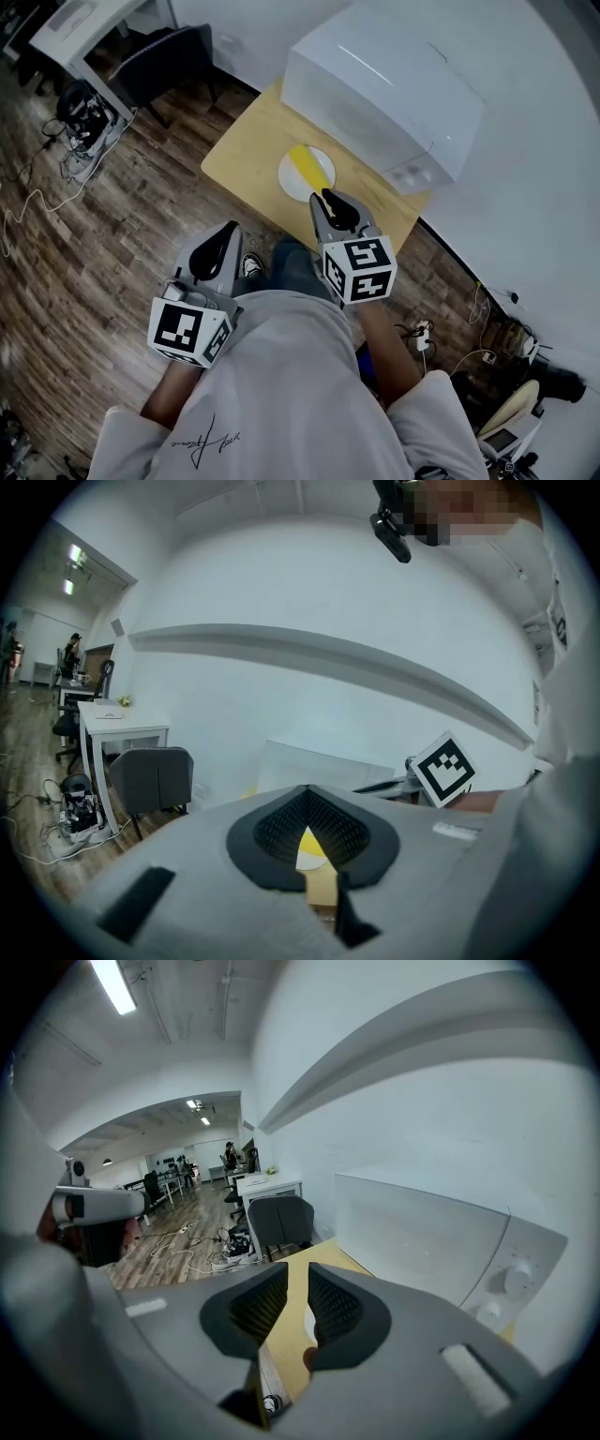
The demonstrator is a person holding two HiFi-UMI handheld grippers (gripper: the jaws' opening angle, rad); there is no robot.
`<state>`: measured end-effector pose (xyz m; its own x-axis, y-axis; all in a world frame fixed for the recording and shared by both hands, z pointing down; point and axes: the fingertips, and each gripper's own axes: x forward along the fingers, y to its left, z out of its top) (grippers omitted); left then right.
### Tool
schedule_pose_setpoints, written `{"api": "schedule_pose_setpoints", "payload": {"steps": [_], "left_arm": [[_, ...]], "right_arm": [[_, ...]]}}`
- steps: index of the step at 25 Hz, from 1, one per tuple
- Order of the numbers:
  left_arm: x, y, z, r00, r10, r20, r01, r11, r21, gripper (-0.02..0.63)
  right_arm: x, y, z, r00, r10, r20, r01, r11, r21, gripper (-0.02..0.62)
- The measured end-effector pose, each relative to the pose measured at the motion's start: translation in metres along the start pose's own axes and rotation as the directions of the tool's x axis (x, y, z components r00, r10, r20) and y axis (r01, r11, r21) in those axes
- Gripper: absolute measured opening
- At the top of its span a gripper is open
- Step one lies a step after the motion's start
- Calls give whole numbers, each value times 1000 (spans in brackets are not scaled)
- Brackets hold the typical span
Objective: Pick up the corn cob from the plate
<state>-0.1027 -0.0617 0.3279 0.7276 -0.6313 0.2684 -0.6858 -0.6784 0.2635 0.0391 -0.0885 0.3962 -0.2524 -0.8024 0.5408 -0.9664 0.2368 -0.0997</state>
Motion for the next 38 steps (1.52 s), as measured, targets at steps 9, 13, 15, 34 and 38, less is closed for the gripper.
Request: {"api": "schedule_pose_setpoints", "payload": {"steps": [9, 13, 15, 34, 38], "left_arm": [[10, 2, 4, 1000, 9, -17, -9, 1000, 9, -6], [14, 3, 2, 1000, 6, -29, -5, 1000, 7, -6], [15, 5, 1, 999, 7, -34, -7, 1000, 4, -6], [33, 5, -10, 996, -6, -90, 5, 1000, -13, -6], [37, 4, -12, 994, -10, -106, 7, 1000, -23, -6]], "right_arm": [[16, -17, -4, 1000, -12, -13, 12, 1000, -2, 118], [27, -28, -11, 999, -28, -36, 28, 1000, -14, 167], [34, -32, -16, 998, -30, -57, 29, 999, -23, 176], [86, -55, -57, 975, 14, -220, -28, 998, -63, 199], [96, -60, -63, 969, 30, -244, -45, 997, -59, 200]]}}
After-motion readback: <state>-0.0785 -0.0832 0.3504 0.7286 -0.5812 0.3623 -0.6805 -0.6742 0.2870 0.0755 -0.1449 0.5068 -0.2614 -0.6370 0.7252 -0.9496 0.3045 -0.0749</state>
